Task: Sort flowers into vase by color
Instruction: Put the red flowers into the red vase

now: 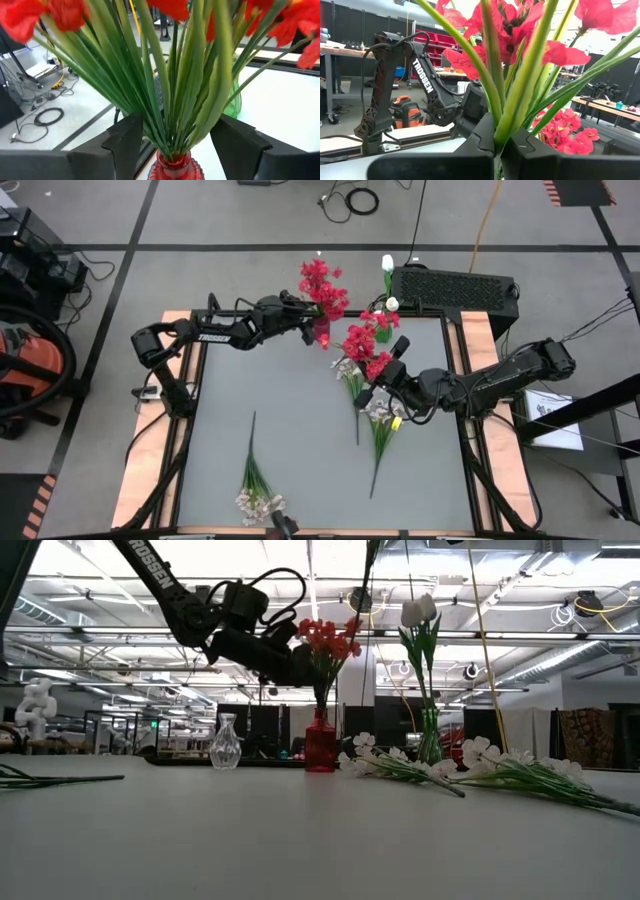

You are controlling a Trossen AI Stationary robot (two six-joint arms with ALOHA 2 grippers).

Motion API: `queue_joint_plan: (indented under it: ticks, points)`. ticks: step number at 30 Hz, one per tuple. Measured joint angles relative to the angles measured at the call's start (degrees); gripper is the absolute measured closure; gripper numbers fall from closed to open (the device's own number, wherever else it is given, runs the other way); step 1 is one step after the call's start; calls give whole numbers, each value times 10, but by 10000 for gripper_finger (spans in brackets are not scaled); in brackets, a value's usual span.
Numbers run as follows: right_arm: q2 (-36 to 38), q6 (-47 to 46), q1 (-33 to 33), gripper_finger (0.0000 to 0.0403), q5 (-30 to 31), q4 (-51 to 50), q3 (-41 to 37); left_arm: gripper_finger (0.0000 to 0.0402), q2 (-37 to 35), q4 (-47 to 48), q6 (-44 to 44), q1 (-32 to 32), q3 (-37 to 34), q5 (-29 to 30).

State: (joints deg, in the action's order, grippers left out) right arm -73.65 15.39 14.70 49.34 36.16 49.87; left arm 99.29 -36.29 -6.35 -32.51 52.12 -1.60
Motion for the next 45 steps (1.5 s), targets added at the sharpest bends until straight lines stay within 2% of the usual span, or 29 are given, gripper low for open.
queue_joint_plan:
  ticks: [4, 7, 18, 25, 32, 37, 42, 45]
  points:
    - [0, 2, 0, 402, 0, 0, 0, 178, 0, -20, 0, 0, 0, -3]
    - [0, 1, -1, 402, 0, 0, 0, 204, 0, -28, 0, 0, 0, -3]
    - [-49, -5, -34, 402, -2, -1, 0, 388, 0, -40, -1, 0, 0, -4]
    - [-79, 31, -47, 402, -32, 70, 0, 390, 0, -44, -1, 0, 0, -4]
    - [-98, 82, -67, 402, -36, 120, 0, 397, -6, -46, -1, 0, 0, -3]
    - [-127, 110, -105, 402, -92, 150, 0, 398, -24, -43, 0, 2, 0, -1]
    - [-150, 170, -131, 402, -98, 169, 0, 399, -43, -15, 12, 3, 0, 1]
    - [-164, 185, -146, 403, -143, 179, 0, 399, -50, -7, 15, 3, 0, 2]
